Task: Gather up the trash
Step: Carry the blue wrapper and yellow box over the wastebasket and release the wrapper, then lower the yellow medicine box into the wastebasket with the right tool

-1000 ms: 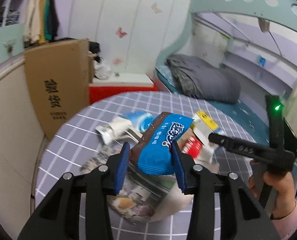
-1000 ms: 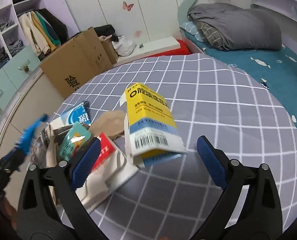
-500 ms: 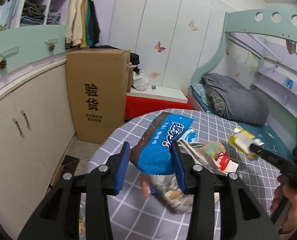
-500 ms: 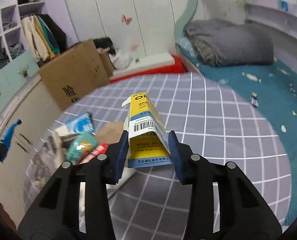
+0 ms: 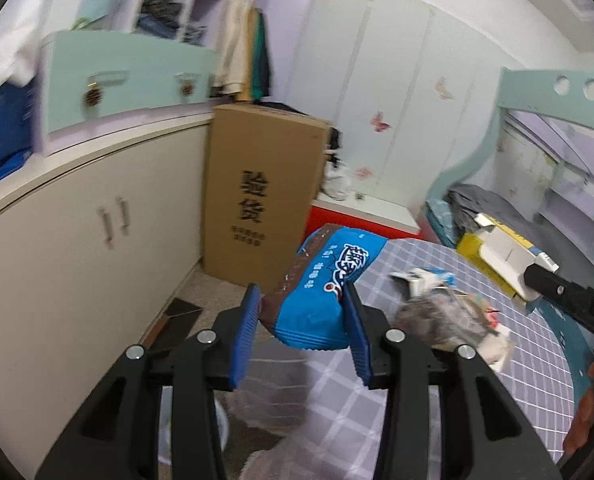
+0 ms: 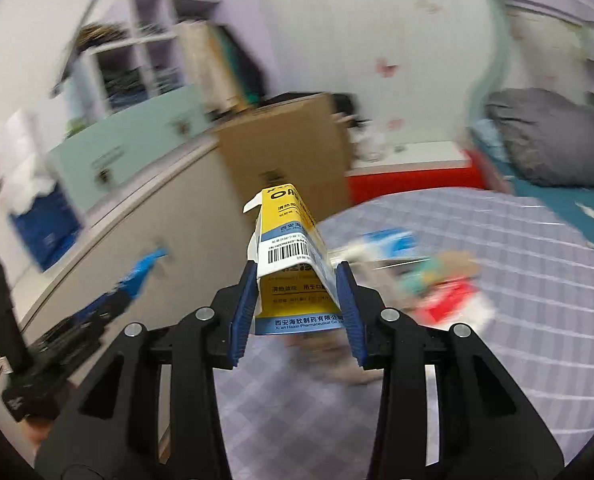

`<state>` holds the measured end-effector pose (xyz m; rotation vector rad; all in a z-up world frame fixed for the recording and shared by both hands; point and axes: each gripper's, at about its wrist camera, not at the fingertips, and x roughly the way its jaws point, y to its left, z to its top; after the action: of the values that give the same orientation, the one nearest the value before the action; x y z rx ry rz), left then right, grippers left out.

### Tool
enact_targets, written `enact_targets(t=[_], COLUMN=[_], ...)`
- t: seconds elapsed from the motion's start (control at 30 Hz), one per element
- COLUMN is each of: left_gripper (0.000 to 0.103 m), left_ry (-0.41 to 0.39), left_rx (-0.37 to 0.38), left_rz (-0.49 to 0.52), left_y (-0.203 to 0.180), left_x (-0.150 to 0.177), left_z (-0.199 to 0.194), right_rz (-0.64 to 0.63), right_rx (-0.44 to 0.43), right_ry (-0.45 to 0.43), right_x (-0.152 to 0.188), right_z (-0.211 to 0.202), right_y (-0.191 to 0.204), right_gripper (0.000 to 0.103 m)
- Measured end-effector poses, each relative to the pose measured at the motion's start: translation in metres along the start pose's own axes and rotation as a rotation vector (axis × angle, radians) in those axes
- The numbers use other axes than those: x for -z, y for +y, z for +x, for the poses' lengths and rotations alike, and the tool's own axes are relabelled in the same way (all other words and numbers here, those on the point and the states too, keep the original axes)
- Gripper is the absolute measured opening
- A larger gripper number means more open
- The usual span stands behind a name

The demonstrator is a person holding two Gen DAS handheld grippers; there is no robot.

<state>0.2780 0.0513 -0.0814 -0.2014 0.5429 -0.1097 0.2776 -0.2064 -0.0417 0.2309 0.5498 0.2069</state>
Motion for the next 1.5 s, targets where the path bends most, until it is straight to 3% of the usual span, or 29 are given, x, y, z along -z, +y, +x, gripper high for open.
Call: enact_targets(t=[0.27, 0.53, 0.8, 0.87, 0.9, 0.93, 1.1, 1.5], left_gripper=[0.041, 0.041, 0.044, 0.056, 0.069, 0.072, 0.072, 0.072], left_ry=[0.046, 0.183, 0.322, 0.331, 0.343, 0.360, 0.422, 0.408], left_rx=[-0.148, -0.262, -0.284, -0.282, -0.278, -0.281, -0.288, -0.309], left_rz=[-0.093, -0.174, -0.235, -0.262, -0.274, -0.282, -0.310, -0.317], left_y=[0.099, 0.184, 0.220, 0.225, 0.227, 0.229, 0.240, 0.251], left_x=[0.021, 0.059, 0.095, 0.099, 0.102, 0.105, 0.122, 0.118], left_z=[-0.010, 0.026, 0.086, 0.099, 0.103, 0.108, 0.115, 0.099], right_rz=[-0.116, -0.195, -0.199, -0.195, -0.196, -0.196, -0.191, -0.193], right_rx=[-0.177, -0.210, -0.135, -0.120, -0.112, -0.104, -0.095, -0.113], right_ry=[0.140, 0.291, 0.385, 0.399, 0.404, 0.413, 0.445, 0.470], right_x=[0.048, 0.113, 0.159, 0.164, 0.167, 0.170, 0.181, 0.189], right_z=[0.062, 0.138, 0.198, 0.208, 0.211, 0.215, 0.225, 0.232], right_y=[0.120, 0.193, 0.196, 0.192, 0.191, 0.188, 0.183, 0.194], right_gripper=[0.039, 0.039, 0.039, 0.039, 0.039, 0.039, 0.039, 0.040])
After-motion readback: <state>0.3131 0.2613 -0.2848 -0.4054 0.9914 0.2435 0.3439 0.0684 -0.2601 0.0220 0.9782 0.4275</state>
